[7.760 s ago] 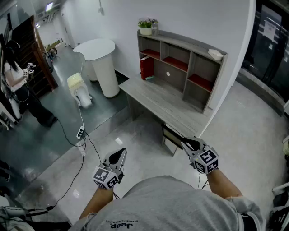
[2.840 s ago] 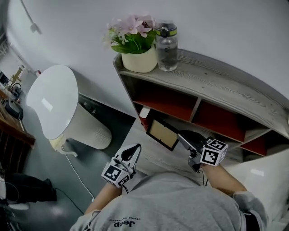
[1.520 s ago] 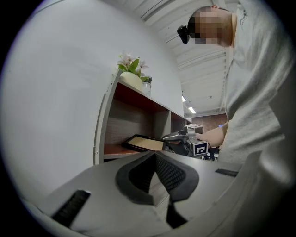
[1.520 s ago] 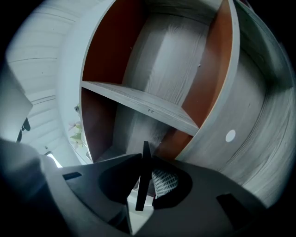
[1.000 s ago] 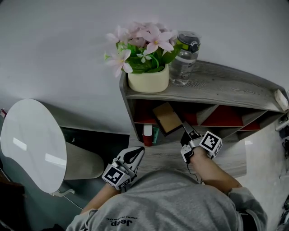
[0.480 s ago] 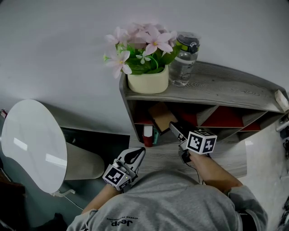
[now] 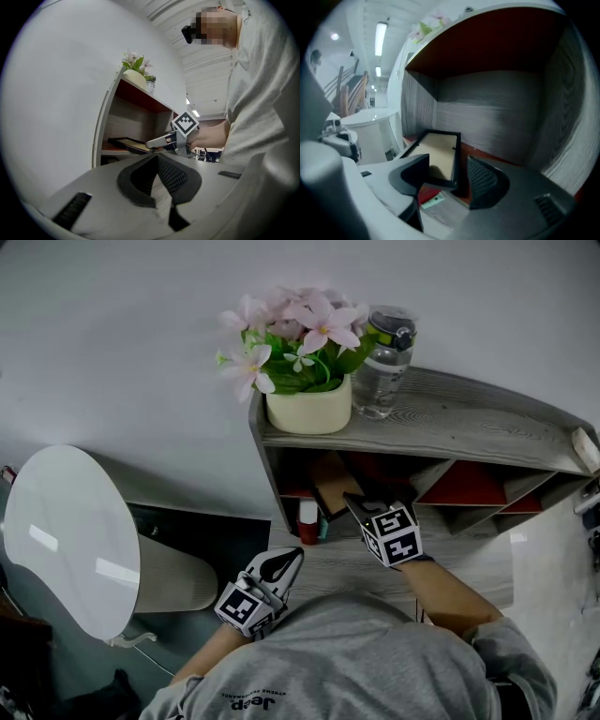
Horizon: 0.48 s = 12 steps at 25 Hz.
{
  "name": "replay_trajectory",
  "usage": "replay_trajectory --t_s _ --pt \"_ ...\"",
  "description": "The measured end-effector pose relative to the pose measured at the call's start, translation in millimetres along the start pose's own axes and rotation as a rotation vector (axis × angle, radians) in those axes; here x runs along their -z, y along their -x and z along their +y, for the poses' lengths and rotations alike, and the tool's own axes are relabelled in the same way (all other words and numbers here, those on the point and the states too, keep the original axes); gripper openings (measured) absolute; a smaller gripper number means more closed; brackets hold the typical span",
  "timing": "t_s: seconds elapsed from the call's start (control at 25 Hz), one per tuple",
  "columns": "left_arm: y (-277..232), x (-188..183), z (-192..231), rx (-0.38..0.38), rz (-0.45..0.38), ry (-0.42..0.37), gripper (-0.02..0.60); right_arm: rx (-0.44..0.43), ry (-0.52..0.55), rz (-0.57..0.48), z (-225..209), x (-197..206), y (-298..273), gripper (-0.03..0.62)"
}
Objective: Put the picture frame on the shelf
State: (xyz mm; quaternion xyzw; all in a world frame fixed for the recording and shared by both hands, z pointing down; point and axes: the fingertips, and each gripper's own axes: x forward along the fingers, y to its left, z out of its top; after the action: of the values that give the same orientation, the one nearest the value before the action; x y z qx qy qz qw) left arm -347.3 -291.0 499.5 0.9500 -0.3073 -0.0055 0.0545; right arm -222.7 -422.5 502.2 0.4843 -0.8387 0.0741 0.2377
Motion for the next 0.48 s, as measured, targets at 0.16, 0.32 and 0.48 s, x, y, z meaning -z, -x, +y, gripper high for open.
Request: replay_trajectory --t_s 0.16,0.32,0.48 --pt "0.9 -5.0 -1.5 0.000 -0.013 -0.007 0.008 0.066 0.135 -0.042 -0.1 -16.7 10.2 0.276" --pt "3.6 -6.1 2.5 -0.013 -0.018 -0.007 0.009 -0.040 0.242 -0.125 41.2 -33.6 31.1 0.275" --pt "2.4 -5.6 1.3 -0.009 -0.013 -0.008 0.008 -0.114 0.407 -0.085 78.1 -16.8 27.9 0.278"
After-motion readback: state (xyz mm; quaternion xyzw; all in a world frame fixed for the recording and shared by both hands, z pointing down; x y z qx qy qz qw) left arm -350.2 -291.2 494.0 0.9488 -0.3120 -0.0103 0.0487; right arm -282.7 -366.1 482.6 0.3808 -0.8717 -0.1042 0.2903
